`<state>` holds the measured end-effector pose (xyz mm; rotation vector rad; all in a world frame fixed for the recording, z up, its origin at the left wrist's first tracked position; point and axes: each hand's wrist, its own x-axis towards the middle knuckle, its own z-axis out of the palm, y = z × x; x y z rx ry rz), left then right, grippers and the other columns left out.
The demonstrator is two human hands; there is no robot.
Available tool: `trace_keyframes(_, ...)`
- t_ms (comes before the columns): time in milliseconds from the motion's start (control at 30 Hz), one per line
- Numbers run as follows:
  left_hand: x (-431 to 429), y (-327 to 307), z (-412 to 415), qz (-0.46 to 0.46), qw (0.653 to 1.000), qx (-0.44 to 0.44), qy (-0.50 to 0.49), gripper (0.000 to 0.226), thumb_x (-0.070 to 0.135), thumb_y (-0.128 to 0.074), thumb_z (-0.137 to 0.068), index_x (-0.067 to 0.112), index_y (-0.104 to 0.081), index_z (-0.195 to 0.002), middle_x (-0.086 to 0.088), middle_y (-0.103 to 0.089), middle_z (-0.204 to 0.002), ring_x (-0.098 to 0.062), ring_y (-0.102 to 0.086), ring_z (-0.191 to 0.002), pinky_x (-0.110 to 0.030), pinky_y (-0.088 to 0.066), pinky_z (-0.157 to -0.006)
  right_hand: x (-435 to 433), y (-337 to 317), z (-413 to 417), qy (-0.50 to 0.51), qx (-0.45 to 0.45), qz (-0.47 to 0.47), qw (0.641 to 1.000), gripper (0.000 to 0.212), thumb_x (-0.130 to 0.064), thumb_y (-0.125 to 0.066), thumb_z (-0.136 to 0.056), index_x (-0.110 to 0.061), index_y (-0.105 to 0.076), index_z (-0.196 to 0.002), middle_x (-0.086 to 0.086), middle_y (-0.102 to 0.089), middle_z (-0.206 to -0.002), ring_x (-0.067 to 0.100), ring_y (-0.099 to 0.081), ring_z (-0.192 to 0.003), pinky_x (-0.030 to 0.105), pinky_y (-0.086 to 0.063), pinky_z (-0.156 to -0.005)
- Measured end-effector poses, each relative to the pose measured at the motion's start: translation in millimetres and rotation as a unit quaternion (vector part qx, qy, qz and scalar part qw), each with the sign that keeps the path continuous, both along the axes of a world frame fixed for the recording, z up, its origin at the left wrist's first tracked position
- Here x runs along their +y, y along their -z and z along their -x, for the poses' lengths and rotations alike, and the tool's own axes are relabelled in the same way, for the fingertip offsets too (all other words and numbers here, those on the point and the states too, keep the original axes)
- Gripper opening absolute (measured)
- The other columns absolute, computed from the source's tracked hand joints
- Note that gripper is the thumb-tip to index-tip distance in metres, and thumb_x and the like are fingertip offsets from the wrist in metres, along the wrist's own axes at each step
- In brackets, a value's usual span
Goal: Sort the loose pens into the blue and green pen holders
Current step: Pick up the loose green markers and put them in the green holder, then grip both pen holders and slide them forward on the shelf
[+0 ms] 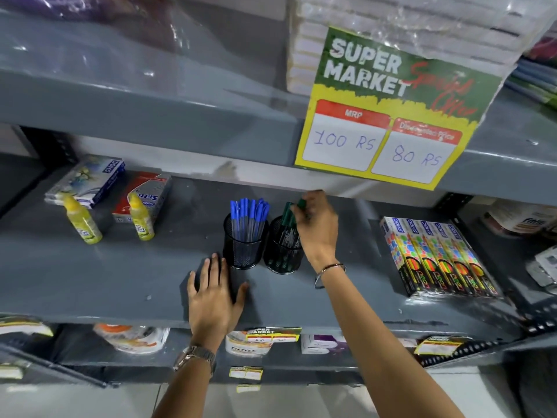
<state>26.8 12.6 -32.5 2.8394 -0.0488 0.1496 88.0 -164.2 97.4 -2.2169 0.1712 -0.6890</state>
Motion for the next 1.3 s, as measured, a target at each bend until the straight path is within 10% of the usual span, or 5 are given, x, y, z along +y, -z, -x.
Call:
trace_keyframes(267, 0, 2, 0, -0.025, 1.0, 0.004, -0.007, 0.076, 0.06, -0.021, -0.088, 0.006, -0.043, -0.136, -0.012, -0.041, -0.144, -0.027, -0.034, -0.135, -0.047, -0.016, -0.109, 0, 23, 1, 0.05, 0.031, 0.157, 0.986, 0.019, -0.026, -0.059, -0.087, -0.012, -0.063, -0.1, 0.016, -0.054, -0.103, 0.034, -0.049, -0.094, 0.043, -0.045, -0.074)
trace_keyframes(767, 2, 2, 1, -0.017, 1.0, 0.016, 0.007, 0.086, 0.065, -0.005, -0.086, 0.005, -0.038, -0.138, -0.012, -0.036, -0.147, -0.026, -0.03, -0.137, -0.047, -0.014, -0.109, -1, 38, 32, 0.045, 0.047, 0.031, 0.997, 0.049, -0.04, -0.051, -0.089, -0.016, -0.041, -0.131, 0.015, -0.046, -0.126, 0.033, -0.048, -0.112, 0.044, -0.043, -0.091)
trace_keyframes(1000, 4, -40, -31, 0.421, 0.907, 0.013, -0.015, 0.116, 0.06, -0.071, -0.063, 0.013, -0.01, -0.148, -0.01, -0.018, -0.155, -0.022, -0.019, -0.141, -0.04, -0.017, -0.114, -1, 56, 52, 0.021, 0.141, -0.116, 0.983, 0.105, -0.077, -0.055, -0.059, -0.02, -0.023, -0.141, 0.006, -0.035, -0.146, 0.026, -0.033, -0.133, 0.05, -0.027, -0.11)
trace_keyframes(1300, 5, -59, -56, 0.44, 0.897, -0.002, 0.052, 0.088, 0.026, -0.085, -0.061, 0.032, -0.037, -0.134, 0.02, -0.052, -0.118, -0.006, -0.052, -0.112, -0.028, -0.041, -0.097, 0, 59, 32, -0.018, 0.149, -0.127, 0.98, 0.075, -0.041, -0.082, -0.06, -0.023, -0.043, -0.121, 0.003, -0.055, -0.123, 0.019, -0.056, -0.109, 0.028, -0.046, -0.084)
